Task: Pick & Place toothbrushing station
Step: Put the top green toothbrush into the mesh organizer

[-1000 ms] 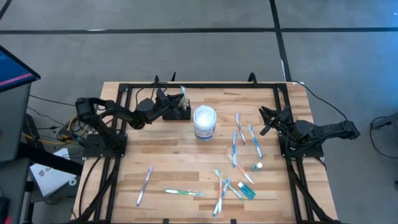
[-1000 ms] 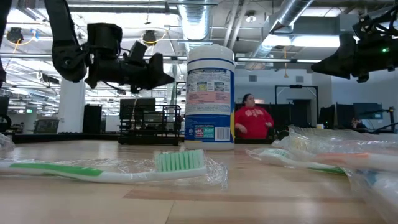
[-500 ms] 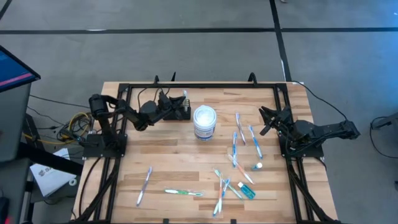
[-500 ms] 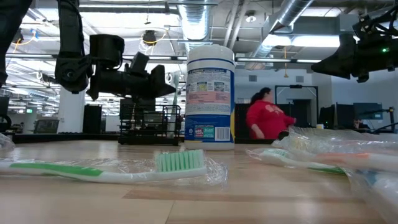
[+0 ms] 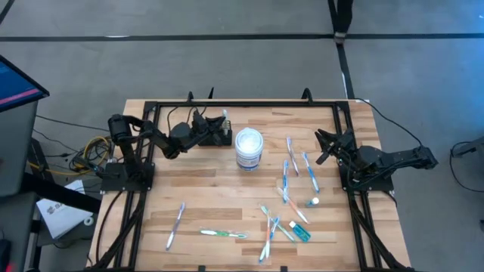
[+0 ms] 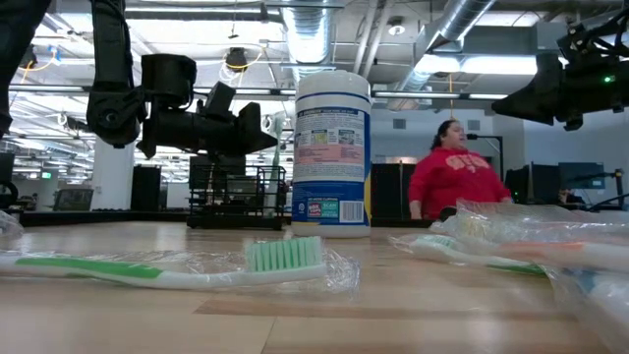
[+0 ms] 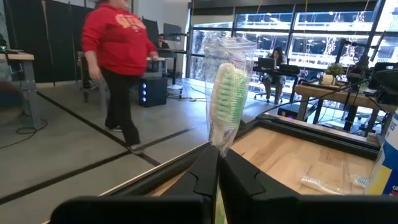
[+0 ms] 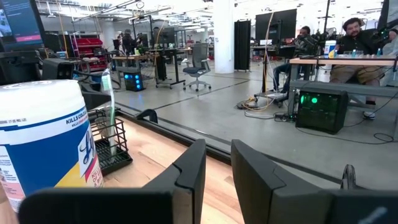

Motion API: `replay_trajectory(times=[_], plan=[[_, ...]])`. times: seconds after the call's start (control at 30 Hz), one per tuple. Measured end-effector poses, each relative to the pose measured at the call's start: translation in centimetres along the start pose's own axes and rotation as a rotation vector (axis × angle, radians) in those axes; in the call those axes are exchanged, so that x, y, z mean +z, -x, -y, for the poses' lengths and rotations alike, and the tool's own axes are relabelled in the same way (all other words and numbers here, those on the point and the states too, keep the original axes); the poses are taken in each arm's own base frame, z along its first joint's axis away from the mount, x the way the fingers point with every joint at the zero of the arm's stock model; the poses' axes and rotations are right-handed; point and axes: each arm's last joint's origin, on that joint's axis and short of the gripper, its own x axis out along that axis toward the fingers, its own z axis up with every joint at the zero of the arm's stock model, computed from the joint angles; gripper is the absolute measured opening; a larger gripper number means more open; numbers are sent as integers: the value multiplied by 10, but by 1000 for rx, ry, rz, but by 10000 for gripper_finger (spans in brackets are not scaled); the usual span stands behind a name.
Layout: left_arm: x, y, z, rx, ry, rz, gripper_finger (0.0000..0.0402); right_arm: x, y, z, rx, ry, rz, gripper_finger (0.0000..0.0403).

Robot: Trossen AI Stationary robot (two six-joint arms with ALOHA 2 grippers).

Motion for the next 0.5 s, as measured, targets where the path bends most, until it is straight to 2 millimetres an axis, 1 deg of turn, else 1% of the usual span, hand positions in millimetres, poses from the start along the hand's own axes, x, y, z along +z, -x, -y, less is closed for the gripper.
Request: replay_trajectory(times=[0.13,0.5], plan=[[0,0,0,1,-1,0,30,0,0,0,0,0,0,69],[1,0,0,12,0,5,111,0,0,0,0,0,0,69]])
